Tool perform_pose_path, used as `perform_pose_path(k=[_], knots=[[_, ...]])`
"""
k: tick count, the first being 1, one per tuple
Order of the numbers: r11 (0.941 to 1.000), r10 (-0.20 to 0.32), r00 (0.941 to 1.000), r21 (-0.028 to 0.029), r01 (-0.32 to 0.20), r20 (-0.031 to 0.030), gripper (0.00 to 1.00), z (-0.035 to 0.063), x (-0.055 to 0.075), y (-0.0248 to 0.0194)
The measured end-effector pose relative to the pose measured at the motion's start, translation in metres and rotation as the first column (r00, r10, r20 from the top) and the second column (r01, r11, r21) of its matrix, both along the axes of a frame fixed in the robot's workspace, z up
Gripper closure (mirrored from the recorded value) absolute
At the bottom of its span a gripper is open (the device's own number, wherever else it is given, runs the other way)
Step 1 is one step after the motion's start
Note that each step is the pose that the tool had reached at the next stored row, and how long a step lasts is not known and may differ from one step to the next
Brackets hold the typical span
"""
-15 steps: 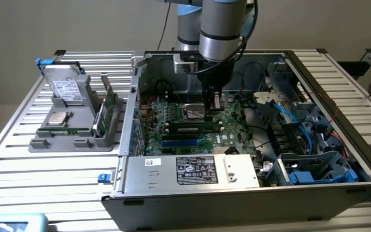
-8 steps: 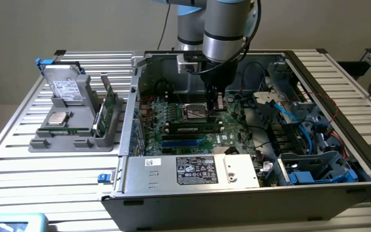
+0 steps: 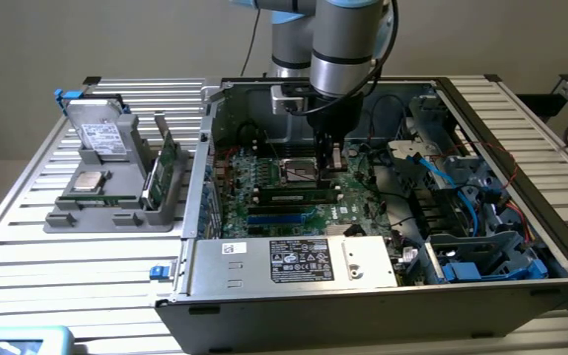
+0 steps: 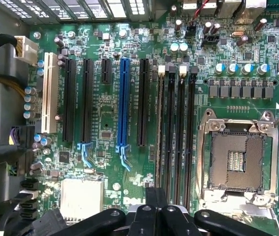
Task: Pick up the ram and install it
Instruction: 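Press down the ram until it locks into place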
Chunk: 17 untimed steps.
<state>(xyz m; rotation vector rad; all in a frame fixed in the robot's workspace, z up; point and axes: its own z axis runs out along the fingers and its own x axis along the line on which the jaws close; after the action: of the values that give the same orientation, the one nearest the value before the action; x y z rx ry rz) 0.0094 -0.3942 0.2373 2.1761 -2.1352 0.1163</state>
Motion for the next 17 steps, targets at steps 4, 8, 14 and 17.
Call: perform_pose_path(k=[4,8,14,17], knots=[[1.0000,-0.005,1.0000,0.0002,0.005,0.0062,0.89,-0.0013,0.0002,0.0008],[0.9999,-0.010,0.9999,0.0006,0.010,0.0113,0.89,-0.0039,0.0002,0.0014],[0.9998,-0.021,0.9996,0.0014,0.021,0.0166,0.89,-0.0065,0.0003,0.0024],[0.9997,-0.025,0.9995,0.0014,0.025,0.0166,0.89,-0.0077,0.0001,0.0026]])
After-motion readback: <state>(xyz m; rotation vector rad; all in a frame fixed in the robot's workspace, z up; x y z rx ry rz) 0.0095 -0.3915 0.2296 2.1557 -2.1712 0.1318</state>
